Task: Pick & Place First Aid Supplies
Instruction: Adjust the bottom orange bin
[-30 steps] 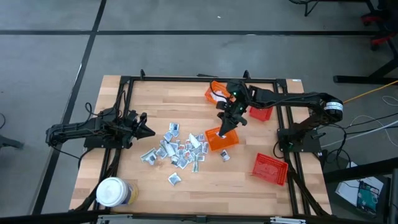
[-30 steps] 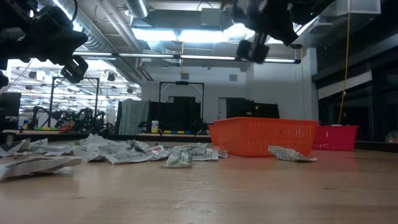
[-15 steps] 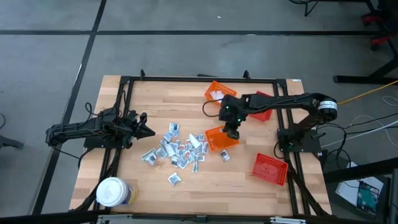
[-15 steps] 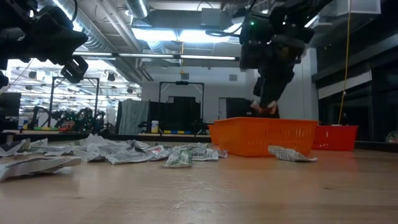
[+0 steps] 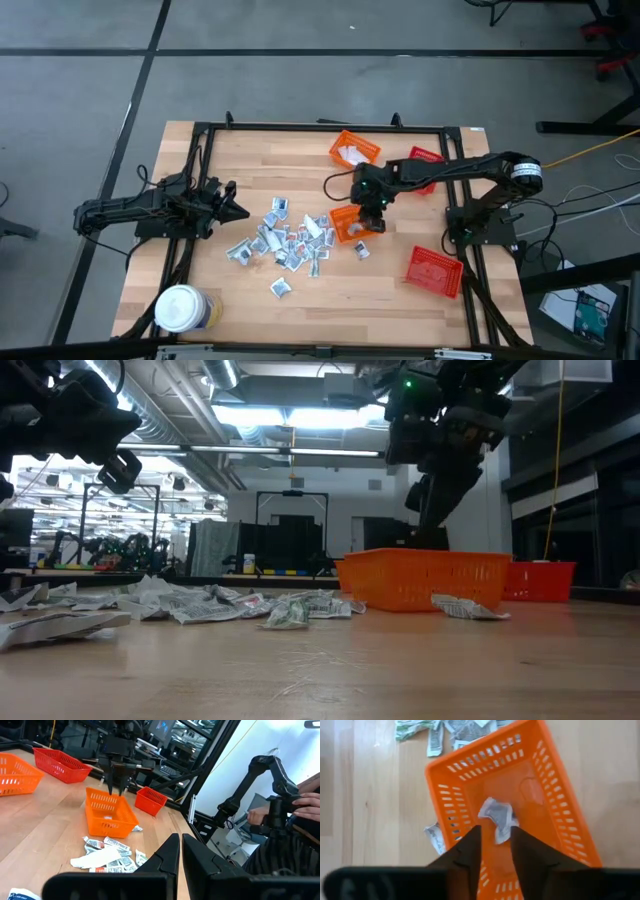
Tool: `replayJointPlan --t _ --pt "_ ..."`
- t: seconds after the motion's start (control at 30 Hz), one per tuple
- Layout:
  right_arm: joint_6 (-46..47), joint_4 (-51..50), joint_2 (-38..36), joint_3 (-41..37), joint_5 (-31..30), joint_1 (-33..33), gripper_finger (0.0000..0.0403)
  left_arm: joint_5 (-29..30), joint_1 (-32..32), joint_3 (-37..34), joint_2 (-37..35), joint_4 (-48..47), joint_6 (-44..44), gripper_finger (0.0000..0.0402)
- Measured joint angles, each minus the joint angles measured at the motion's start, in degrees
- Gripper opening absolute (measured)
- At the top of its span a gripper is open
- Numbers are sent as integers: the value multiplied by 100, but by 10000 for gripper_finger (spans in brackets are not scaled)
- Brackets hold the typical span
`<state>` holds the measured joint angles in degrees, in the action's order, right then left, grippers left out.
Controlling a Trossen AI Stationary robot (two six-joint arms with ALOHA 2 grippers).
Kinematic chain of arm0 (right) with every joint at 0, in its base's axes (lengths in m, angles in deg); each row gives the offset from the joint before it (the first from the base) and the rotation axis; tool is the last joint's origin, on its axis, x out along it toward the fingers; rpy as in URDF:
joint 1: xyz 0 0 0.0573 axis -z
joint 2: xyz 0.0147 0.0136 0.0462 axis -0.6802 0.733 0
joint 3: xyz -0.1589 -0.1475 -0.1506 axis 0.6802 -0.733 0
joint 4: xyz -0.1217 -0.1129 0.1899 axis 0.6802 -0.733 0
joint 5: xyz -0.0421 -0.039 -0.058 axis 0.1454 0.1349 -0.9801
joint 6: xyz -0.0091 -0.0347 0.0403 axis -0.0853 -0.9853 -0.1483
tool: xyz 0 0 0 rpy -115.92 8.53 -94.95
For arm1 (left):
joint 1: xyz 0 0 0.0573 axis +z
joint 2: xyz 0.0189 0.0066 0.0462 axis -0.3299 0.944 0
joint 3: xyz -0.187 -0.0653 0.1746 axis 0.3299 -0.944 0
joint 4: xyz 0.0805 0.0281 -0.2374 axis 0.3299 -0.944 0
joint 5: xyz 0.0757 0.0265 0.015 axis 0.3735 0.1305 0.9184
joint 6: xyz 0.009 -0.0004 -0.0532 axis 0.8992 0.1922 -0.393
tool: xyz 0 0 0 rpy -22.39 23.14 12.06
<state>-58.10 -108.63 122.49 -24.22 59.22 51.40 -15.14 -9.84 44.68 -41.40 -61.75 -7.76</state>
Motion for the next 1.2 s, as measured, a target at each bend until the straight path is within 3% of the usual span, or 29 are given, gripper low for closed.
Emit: replayJointPlan --t 0.13,0.2,0.3,0.57,0.9,1.03,1.2 --pt "-28 -130 0 0 -54 -57 157 1 0 0 0 1 0 16" --pt "44 -291 0 0 -426 -56 169 1 1 -1 0 -1 0 15" --pt "80 -529 29 -1 -920 12 173 2 1 1 0 0 0 16" --pt "131 -608 194 -270 -1016 246 174 1 -1 0 0 1 0 15" --pt "-17 -171 188 -300 -2771 655 174 0 -1 0 0 -1 0 16" --pt "184 -358 169 -12 -2737 714 174 0 1 1 0 1 0 16" --pt "927 -822 -126 543 -1766 647 174 2 0 1 0 0 0 16"
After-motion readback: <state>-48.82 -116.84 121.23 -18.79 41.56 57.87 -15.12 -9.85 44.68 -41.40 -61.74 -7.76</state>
